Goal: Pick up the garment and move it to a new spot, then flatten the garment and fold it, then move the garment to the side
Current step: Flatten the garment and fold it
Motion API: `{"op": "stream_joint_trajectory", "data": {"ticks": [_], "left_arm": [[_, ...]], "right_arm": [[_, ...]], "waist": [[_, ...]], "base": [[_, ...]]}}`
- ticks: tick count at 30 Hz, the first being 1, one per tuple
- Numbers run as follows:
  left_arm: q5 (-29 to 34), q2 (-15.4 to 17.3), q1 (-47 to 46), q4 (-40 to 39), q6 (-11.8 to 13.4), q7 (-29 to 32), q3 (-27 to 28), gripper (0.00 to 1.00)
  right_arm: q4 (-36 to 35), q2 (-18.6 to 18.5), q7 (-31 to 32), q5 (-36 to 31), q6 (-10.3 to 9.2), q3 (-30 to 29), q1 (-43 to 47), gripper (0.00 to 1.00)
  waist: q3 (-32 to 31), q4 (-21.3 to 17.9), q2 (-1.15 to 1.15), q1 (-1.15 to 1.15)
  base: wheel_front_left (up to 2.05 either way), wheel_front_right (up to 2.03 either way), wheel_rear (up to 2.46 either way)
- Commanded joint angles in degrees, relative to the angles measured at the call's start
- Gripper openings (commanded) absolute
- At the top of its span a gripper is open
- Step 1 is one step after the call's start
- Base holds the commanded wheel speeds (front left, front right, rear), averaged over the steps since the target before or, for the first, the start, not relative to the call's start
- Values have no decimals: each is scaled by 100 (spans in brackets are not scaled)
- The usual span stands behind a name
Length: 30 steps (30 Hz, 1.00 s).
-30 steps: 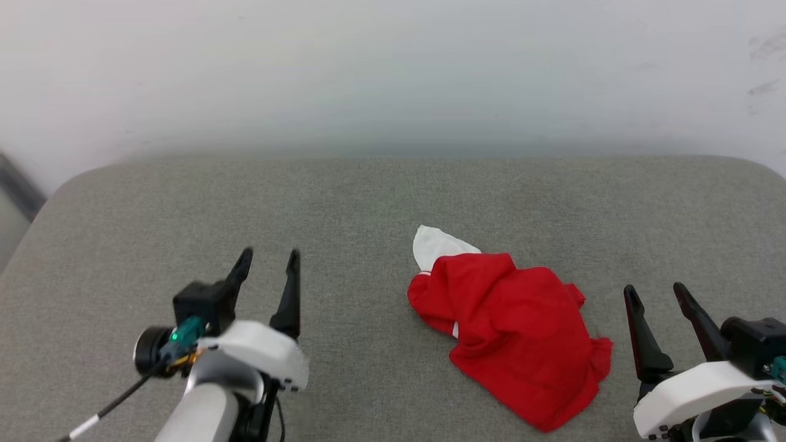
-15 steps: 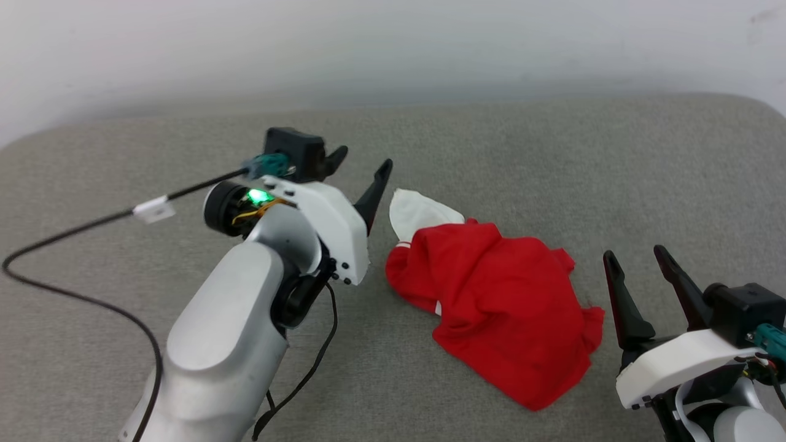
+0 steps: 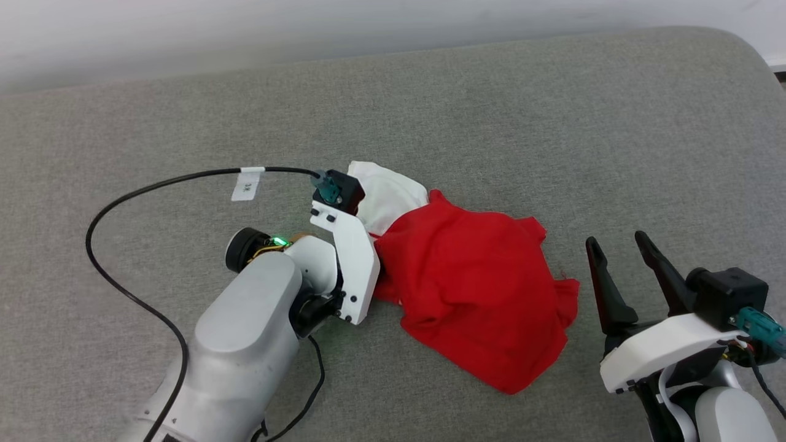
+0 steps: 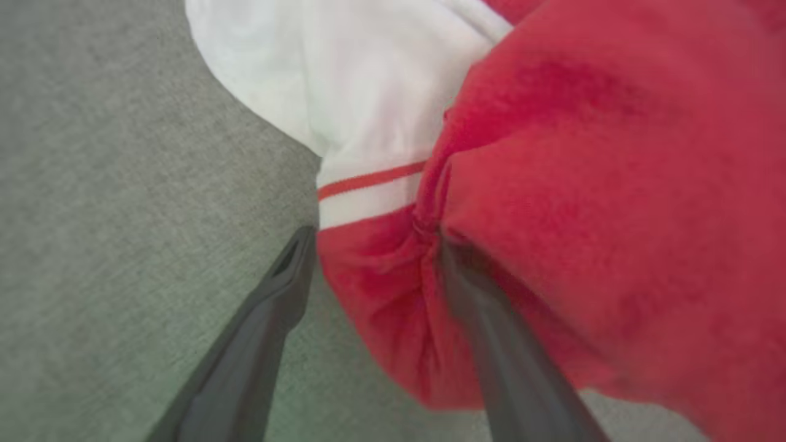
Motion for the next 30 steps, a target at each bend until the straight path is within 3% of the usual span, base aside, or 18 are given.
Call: {"op": "stream_joint_trajectory", "data": {"ticks": [1,4,5,7,8,15,22,25,30], "left_arm": [[-14,15,-35,128,-20,140,-86,100],[-113,-34,58,402,-35,472,-295,100],[-145,-63,87,473,-40,561,-363,85],[-202,-107,114,547,-48,642,-475,9],[-204,-110,92,565,-47,589,-510,0],[78,35,-252,383,125,-542,-411,0],[295,424,19,-442,544,-1429,-228,0],[299,726,409,-1077,822,-1552,-115,0],[157,1271,1621,-2251,1541,-1505,184,0]], "right_arm": [[22,5,-48,0,-2,38,-100,100],[80,4,-73,2,-2,80,-137,100],[92,4,-80,-5,-2,91,-141,100],[120,4,-89,-24,-2,102,-146,100],[132,4,-91,-29,-2,107,-151,100],[211,5,-40,-58,-2,16,47,100],[130,4,71,-75,-2,-168,292,100],[70,5,126,-76,-2,-223,400,100],[-35,4,192,-49,-2,-354,573,100]], "waist": [[4,-24,0,-1],[-9,-54,0,-1],[-16,-62,0,-1],[-32,-74,0,-1],[-45,-78,0,-1],[-348,56,0,-1],[-763,423,0,-1],[-909,582,0,-1],[-1070,802,0,-1]], "base": [[0,0,0],[0,0,0],[0,0,0],[0,0,0],[0,0,0],[0,0,0],[0,0,0],[0,0,0],[0,0,0]]}}
